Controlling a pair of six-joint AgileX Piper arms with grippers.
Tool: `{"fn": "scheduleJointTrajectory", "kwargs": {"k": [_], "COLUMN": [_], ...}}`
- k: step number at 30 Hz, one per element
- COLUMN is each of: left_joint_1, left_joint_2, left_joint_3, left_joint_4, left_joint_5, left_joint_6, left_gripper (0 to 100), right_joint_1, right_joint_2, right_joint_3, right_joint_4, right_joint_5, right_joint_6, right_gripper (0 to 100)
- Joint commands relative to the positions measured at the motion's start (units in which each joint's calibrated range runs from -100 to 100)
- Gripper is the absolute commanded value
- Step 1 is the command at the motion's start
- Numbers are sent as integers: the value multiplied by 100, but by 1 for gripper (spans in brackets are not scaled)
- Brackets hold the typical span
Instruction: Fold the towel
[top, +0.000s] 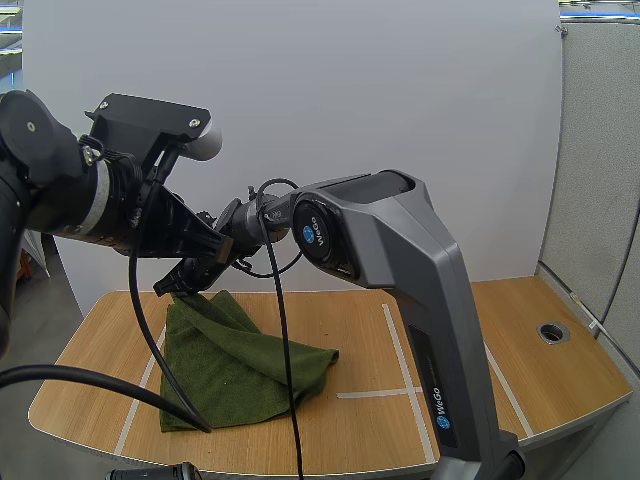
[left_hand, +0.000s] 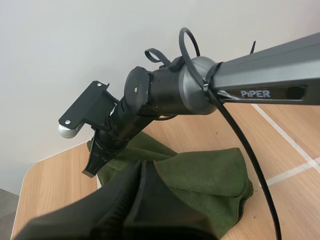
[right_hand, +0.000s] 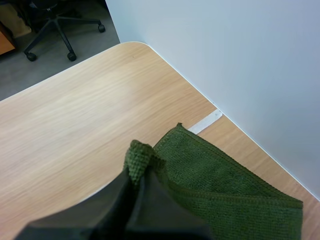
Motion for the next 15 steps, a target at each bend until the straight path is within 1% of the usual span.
{"fn": "scheduleJointTrajectory", "kwargs": {"k": [1, 7, 8, 10, 13, 14, 15], "left_joint_1": [6, 6, 6, 6, 6, 6, 6], "left_joint_2": [-29, -29, -29, -29, -29, -29, -29], "left_joint_3": [-12, -12, -12, -12, -12, -12, -12], "left_joint_4": [-105, -105, -105, -117, -118, -118, -118], "left_joint_5": [42, 42, 42, 42, 42, 42, 42], "left_joint_6": [-18, -18, -18, -18, -39, -48, -48], "left_gripper": [0, 0, 0, 0, 0, 0, 0], "right_joint_1": [11, 11, 12, 12, 12, 12, 12], "right_joint_2": [97, 162, 162, 162, 162, 162, 162], "right_joint_3": [-191, -208, -208, -226, -236, -253, -253], "right_joint_4": [50, 50, 50, 62, 62, 62, 62], "right_joint_5": [-116, -564, -609, -665, -664, -612, -510], "right_joint_6": [-38, -89, -103, -143, -155, -145, -134], "right_gripper": [0, 0, 2, 22, 66, 78, 89]}}
